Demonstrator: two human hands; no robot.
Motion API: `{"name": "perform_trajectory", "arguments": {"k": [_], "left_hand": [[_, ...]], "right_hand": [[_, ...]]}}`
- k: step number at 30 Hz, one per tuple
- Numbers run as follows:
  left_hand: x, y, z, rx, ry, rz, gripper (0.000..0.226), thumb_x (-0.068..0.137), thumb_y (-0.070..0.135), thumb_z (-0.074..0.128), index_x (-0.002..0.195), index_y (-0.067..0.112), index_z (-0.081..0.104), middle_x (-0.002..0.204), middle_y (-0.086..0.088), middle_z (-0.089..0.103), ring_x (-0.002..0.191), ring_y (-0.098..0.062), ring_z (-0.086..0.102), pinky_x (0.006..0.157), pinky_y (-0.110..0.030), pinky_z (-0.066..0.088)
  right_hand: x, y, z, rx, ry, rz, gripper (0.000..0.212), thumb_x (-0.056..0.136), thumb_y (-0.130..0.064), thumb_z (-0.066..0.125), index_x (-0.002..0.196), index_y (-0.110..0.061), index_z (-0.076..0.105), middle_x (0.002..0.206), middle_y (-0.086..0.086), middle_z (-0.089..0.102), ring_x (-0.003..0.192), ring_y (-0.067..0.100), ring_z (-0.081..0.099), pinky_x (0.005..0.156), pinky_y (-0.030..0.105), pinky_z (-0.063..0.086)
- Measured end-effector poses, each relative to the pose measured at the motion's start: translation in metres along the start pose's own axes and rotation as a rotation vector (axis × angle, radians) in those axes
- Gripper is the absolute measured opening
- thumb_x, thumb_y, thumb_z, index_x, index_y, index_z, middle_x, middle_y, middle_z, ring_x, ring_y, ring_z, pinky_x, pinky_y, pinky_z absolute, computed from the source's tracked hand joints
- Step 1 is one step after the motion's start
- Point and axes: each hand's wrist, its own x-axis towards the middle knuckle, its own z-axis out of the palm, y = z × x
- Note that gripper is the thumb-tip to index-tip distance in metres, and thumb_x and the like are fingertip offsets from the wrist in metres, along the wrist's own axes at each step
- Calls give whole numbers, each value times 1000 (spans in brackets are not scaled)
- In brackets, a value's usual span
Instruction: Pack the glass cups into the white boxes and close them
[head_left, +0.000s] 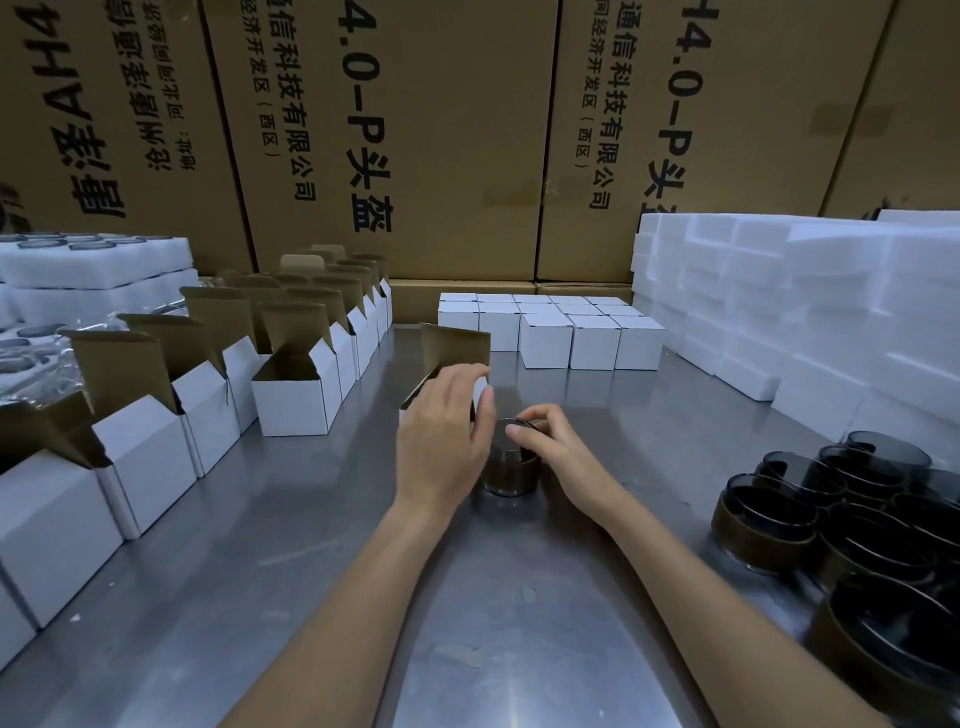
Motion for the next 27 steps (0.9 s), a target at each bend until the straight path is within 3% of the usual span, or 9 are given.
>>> {"name": "perform_trajectory", "arguments": {"k": [2, 5, 8, 11, 15, 18, 21, 24, 27], "left_hand": [[2, -4, -1, -55, 72, -19, 26, 95, 22, 42, 107, 9, 61, 108, -5, 61, 98, -18, 54, 82, -30, 46], [6, -17, -3, -89, 180, -214, 26, 92, 22, 48, 113, 11, 59, 122, -7, 51, 112, -13, 43, 92, -26, 39], [2, -29, -4, -222, 85, -450, 41, 91, 23, 58, 131, 19, 49, 141, -4, 38, 125, -11, 38, 92, -20, 36], [-1, -35, -3, -283, 14, -586, 44, 94, 28, 56, 136, 25, 45, 136, 5, 51, 113, -4, 46, 83, -17, 37], [2, -33, -4, -183, 51, -572, 35, 98, 26, 49, 133, 24, 53, 125, 4, 62, 102, -7, 56, 80, -23, 42], [6, -34, -7, -175, 119, -610, 37, 97, 18, 48, 133, 24, 48, 121, 5, 59, 100, -5, 50, 70, -14, 37], [8, -37, -8, -156, 106, -578, 31, 94, 10, 48, 120, 24, 55, 119, 4, 54, 96, -4, 47, 65, -11, 33], [9, -38, -5, -185, -12, -509, 28, 94, 8, 44, 102, 28, 63, 116, 3, 56, 101, -10, 53, 71, -17, 38], [13, -41, -3, -322, -98, -579, 31, 96, 10, 41, 111, 26, 63, 124, 2, 58, 108, -7, 49, 81, -14, 40]], "right_hand": [[0, 3, 2, -61, 108, -28, 23, 89, -44, 59, 102, -29, 47, 102, -7, 55, 97, 10, 55, 74, 20, 39], [-4, 0, 7, -320, 263, -166, 31, 86, -53, 53, 112, -40, 42, 112, -18, 50, 105, 2, 50, 83, 27, 44], [-10, -9, 14, -570, 279, -356, 45, 85, -57, 46, 128, -47, 36, 129, -17, 41, 117, 3, 43, 85, 27, 44], [-13, -18, 22, -741, 237, -516, 53, 86, -56, 45, 137, -47, 35, 145, -6, 34, 127, 11, 39, 96, 31, 41], [-14, -21, 33, -905, 145, -538, 52, 90, -55, 44, 140, -43, 37, 152, 2, 30, 131, 19, 38, 104, 38, 35], [-13, -18, 31, -880, 199, -501, 47, 92, -49, 46, 136, -35, 44, 145, -3, 43, 129, 16, 43, 105, 34, 36], [-11, -17, 26, -832, 294, -448, 43, 92, -43, 49, 132, -26, 48, 127, -8, 57, 118, 12, 50, 99, 28, 37], [-10, -15, 23, -786, 359, -377, 40, 93, -43, 49, 127, -23, 50, 114, -6, 62, 109, 13, 52, 94, 28, 37], [-10, -14, 19, -724, 380, -346, 32, 94, -40, 47, 122, -24, 53, 107, -7, 63, 104, 12, 52, 85, 27, 37]]}}
